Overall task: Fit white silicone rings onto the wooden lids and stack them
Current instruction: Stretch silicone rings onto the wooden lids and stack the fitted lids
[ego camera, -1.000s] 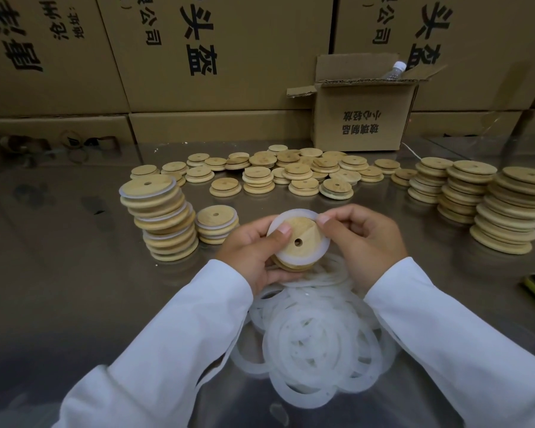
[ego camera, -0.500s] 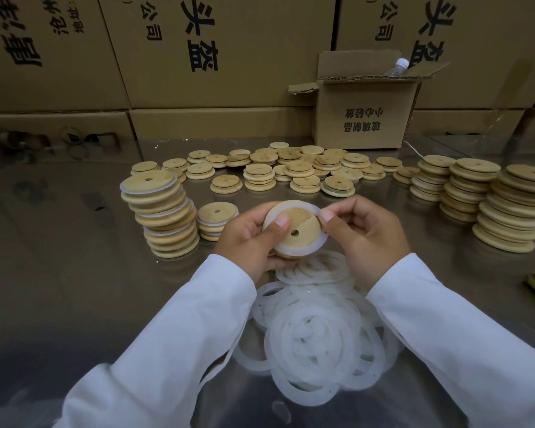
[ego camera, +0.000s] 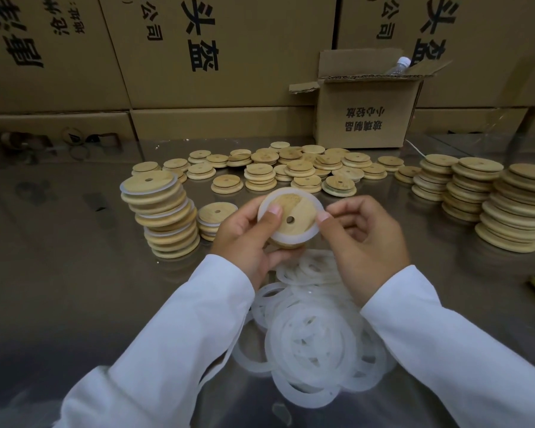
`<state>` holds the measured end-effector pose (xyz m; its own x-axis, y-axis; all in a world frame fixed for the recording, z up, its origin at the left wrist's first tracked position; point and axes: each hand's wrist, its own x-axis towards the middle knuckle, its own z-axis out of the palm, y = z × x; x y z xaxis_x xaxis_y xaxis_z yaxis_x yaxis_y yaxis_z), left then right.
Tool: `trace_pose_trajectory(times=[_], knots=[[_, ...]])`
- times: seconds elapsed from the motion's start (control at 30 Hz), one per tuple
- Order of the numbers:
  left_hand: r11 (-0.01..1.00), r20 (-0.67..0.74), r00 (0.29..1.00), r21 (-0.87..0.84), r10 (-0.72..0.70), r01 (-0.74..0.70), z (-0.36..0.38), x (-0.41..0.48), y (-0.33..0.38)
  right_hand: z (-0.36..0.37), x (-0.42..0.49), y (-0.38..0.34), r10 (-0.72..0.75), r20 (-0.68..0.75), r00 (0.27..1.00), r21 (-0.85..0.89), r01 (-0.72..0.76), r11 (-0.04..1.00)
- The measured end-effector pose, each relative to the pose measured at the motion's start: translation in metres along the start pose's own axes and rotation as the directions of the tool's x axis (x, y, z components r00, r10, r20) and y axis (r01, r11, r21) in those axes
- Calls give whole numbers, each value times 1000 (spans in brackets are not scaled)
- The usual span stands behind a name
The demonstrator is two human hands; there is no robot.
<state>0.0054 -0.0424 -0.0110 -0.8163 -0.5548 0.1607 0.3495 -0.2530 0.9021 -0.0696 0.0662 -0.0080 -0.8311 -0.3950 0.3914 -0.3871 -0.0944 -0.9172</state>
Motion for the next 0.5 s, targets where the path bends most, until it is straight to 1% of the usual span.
trace_pose_trajectory(times=[0.1,0.17,0.27,0.33,0.4,0.5], knots=[[999,35,999,-46,-25,27,2,-1,0,2,-1,2,-10,-18,1000,-25,9,1000],[998,57,997,-35,-49,51,3,-2,-1,0,1,4,-14,-24,1000,-56,13,998],[995,21,998,71,-65,64,2,-1,-5,-1,2,6,-19,23,1000,-116,22,993],[981,-29,999,192,-27,32,0,-1,-7,-1,1,6,-36,72,997,-163,48,985],[962,-42,999,273,17,-5,-3,0,-8,-2,0,5,-71,111,991,-219,94,971],[958,-35,999,285,40,-28,-8,1,-6,-4,2,4,-96,122,988,-248,125,961]])
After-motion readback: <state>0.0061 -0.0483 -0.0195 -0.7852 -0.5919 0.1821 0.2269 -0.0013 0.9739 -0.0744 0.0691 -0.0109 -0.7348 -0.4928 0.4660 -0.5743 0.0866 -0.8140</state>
